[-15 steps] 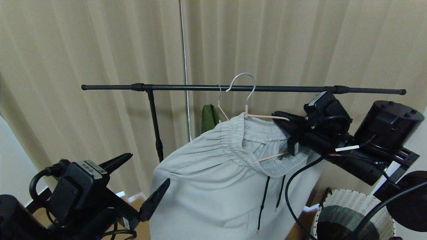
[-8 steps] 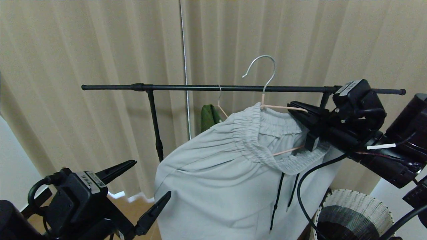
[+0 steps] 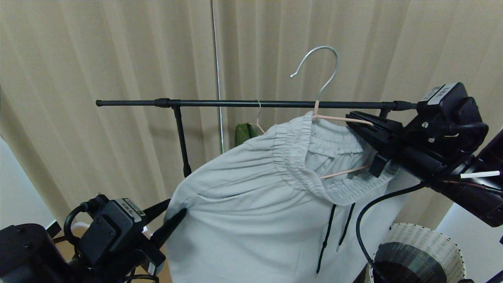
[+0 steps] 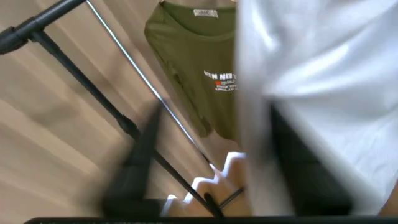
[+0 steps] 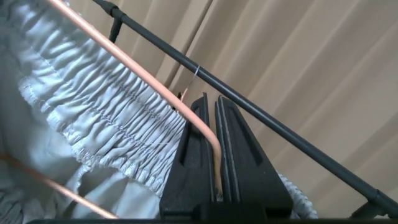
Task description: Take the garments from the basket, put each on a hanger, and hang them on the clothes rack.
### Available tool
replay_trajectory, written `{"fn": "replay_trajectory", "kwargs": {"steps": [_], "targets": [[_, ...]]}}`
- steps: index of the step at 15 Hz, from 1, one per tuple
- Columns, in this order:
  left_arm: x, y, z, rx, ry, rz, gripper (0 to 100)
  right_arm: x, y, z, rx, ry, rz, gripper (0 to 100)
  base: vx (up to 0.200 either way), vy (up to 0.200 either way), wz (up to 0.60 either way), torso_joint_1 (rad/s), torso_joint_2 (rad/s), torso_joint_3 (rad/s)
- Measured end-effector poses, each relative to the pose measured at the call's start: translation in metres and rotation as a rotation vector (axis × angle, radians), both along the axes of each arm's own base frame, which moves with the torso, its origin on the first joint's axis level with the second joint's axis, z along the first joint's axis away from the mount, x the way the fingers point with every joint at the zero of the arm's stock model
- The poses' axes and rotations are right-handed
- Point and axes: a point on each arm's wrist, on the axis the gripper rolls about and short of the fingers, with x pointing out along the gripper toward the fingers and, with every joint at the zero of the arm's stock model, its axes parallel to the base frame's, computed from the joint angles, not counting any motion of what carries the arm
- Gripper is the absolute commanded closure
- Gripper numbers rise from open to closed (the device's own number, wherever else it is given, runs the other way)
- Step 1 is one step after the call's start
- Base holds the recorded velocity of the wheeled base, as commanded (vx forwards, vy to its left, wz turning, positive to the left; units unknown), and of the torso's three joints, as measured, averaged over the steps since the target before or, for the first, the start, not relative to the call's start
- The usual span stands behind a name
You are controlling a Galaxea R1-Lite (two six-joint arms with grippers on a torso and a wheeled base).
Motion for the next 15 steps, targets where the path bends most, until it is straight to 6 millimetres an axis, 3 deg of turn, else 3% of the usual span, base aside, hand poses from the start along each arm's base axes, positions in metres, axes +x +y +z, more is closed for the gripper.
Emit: {"fn": "replay_trajectory", "kwargs": {"steps": [8, 9, 15], "targets": [[-0.004, 0.021, 0.009, -0.001, -0.049, 0.09, 100, 0.008, -0.025, 0.007, 0.008, -0.02, -0.101, 100, 0.0, 0.0, 0.0, 0.0, 0.0, 0.0], [-0.004, 0.021, 0.009, -0.002, -0.051, 0.094, 0, 0.008, -0.026, 0.007, 0.01, -0.023, -0.105, 100, 0.0, 0.0, 0.0, 0.0, 0.0, 0.0], [-0.006, 0.023, 0.012, 0.004, -0.074, 0.1, 0, 0.006, -0.027, 0.007, -0.01, 0.025, -0.113, 100, 0.0, 0.0, 0.0, 0.0, 0.0, 0.0]]}}
